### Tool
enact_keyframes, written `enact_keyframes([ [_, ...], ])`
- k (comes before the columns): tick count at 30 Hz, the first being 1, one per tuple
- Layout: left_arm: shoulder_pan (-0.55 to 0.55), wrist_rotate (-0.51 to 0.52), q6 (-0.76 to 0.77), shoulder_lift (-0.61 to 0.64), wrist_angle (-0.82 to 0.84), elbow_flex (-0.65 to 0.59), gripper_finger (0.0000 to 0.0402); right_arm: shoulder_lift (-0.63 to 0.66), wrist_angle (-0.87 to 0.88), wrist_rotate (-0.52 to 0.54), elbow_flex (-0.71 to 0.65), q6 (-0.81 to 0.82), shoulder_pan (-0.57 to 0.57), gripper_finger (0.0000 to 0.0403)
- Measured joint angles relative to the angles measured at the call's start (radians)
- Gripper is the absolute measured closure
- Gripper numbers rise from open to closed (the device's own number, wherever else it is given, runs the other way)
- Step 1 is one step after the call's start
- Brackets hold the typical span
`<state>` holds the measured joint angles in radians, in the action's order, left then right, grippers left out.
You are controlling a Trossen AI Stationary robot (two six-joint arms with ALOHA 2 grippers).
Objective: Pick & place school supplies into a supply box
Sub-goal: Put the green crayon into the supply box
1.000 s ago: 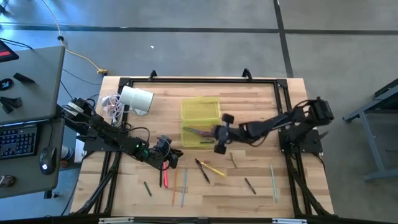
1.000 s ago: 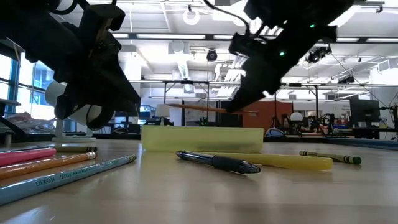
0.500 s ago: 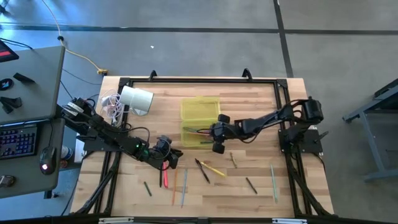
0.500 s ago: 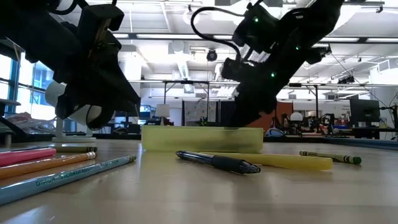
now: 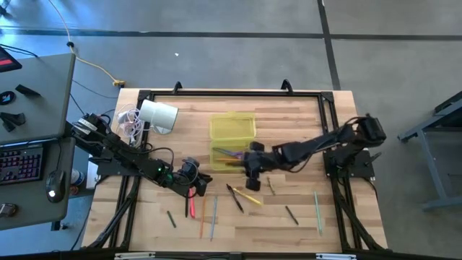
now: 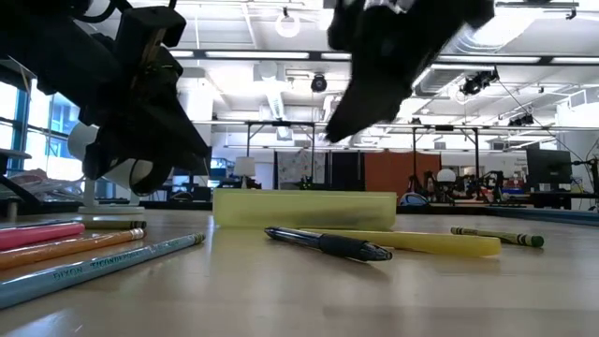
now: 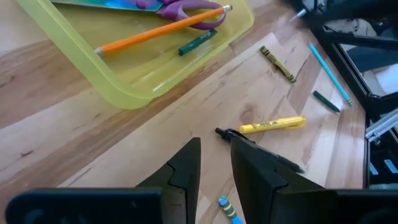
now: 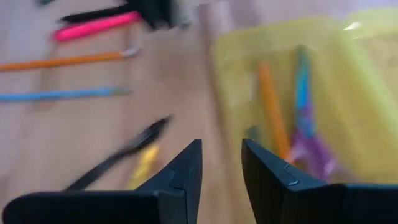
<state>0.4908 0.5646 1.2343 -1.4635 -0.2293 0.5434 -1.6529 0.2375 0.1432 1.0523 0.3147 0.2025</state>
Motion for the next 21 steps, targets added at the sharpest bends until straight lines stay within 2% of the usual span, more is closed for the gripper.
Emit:
enact_keyframes([
  [4,0.000,-0.012,0.000,0.000,0.000,0.000,0.0277,0.012,0.275,0.002,0.089,0.165,0.105,0.0313],
  [8,0.000,-0.013,0.000,0.000,0.000,0.000,0.0277,0.012,0.463,0.019,0.089,0.453,0.219,0.0317],
  [12,0.000,-0.013,0.001,0.000,0.000,0.000,0.0277,0.012,0.485,0.097,0.003,0.679,0.312,0.0315],
  [15,0.000,-0.008,0.001,0.000,-0.002,0.000,0.0277,0.012,0.448,0.206,-0.058,0.816,0.334,0.0313],
  [21,0.000,0.010,0.001,0.000,-0.008,0.000,0.0277,0.012,0.320,0.272,-0.139,0.831,0.307,0.0313],
])
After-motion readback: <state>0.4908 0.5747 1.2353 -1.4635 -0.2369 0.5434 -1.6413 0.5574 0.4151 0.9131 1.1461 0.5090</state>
